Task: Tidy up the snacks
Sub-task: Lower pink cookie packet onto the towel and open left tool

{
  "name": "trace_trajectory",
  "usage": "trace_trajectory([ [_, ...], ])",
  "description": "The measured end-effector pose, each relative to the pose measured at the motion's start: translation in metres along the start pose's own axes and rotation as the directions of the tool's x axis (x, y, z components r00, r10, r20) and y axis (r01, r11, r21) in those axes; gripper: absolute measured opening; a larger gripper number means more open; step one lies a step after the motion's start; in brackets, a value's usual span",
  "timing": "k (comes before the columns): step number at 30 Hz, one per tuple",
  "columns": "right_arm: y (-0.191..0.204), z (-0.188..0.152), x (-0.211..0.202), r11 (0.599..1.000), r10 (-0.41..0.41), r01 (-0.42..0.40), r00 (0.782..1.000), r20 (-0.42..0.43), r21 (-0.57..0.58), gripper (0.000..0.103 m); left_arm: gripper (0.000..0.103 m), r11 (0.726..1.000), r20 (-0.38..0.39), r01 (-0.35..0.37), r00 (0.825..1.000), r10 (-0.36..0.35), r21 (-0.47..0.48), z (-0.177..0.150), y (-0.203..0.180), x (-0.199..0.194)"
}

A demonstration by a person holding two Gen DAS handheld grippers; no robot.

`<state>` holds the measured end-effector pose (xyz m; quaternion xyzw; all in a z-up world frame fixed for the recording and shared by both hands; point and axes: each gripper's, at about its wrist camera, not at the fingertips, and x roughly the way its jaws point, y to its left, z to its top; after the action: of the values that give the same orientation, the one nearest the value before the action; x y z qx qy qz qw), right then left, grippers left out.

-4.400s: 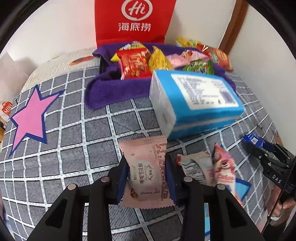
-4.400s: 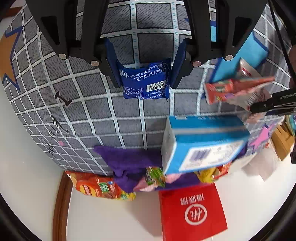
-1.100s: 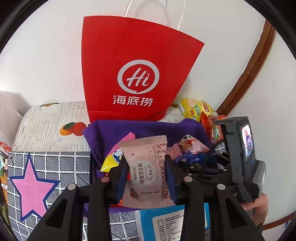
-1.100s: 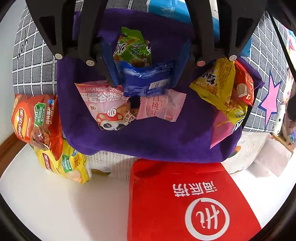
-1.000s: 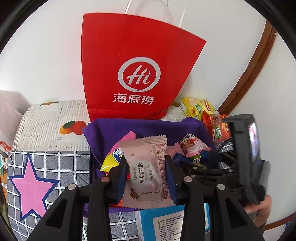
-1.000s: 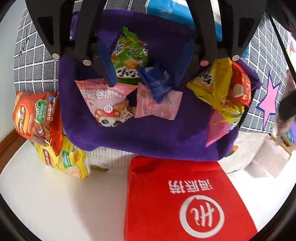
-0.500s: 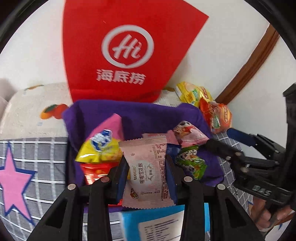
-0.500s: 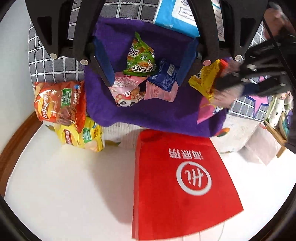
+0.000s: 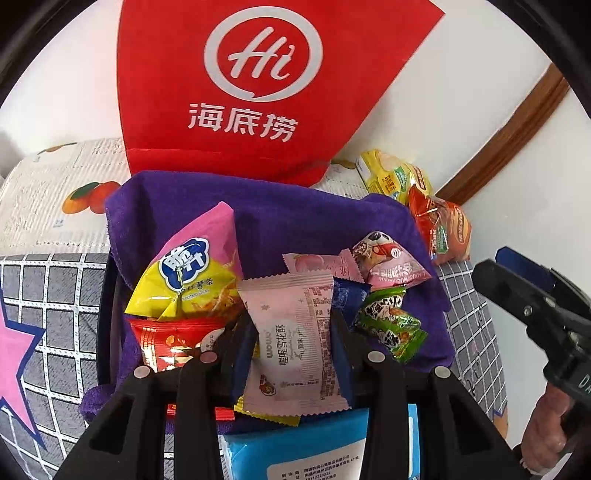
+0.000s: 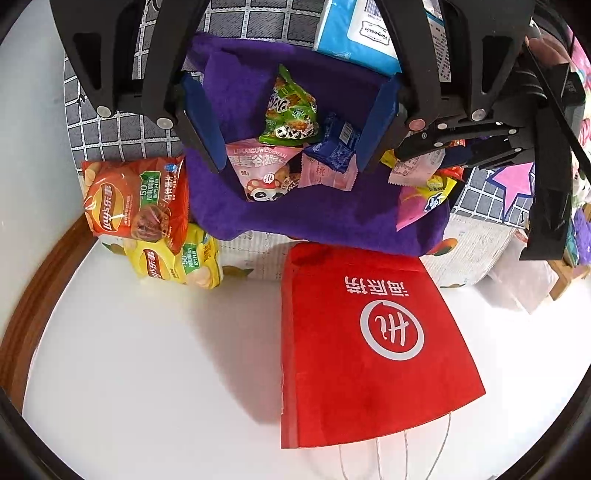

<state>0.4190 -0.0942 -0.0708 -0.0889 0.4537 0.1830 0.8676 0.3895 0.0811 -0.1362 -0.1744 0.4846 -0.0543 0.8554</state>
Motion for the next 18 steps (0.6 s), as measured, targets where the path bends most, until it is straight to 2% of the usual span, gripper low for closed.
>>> trace_trajectory([
  [18,0.017,-0.003,0.013,0.998,-0.027,0.026,0.999,-0.025,-0.061,0.072,0.043,0.999,0.018,0.006,1.0,-0.005,-0.039,0.008,0.01,-0.015],
])
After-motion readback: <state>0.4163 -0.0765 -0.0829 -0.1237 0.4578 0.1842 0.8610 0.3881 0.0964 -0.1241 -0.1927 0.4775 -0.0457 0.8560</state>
